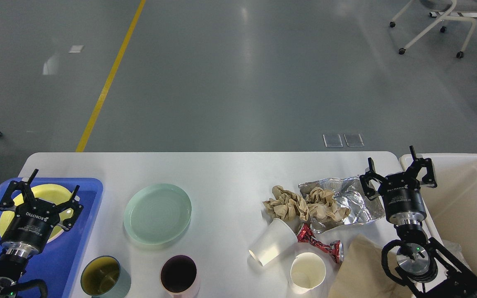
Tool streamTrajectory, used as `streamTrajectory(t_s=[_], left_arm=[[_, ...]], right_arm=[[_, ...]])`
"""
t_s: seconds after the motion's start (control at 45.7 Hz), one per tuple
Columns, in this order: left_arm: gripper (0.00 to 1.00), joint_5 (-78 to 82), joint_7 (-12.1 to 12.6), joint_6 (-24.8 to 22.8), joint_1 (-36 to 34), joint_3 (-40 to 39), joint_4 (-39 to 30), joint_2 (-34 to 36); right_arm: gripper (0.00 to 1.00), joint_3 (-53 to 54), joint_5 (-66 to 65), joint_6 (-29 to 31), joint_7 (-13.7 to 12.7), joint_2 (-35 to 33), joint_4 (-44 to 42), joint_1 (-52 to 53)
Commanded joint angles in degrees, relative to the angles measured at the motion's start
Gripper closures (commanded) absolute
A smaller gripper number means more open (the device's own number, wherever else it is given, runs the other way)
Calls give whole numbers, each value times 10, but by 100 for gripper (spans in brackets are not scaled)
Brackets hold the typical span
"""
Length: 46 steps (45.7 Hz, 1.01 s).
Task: Tidy desktop
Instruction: 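Raise the left gripper up and away from the blue tray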
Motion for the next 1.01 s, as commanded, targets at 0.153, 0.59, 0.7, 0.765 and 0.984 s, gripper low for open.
streamTrajectory(t_s=[0.153,0.59,0.7,0.765,0.984], left_arm=[[3,2,0,2,1,3,0,-1],[3,-2,0,3,-9,94,-2,122],[3,-2,0,3,-44,175,-2,197],[3,-2,3,3,-87,234,-3,240],[3,-2,5,3,-333,577,-3,359]], right_arm=[[0,0,0,0,0,0,0,0],[0,0,0,0,0,0,0,0],[0,0,0,0,-1,0,0,0],[0,0,0,0,-1,0,0,0],[0,0,0,0,-1,0,0,0]])
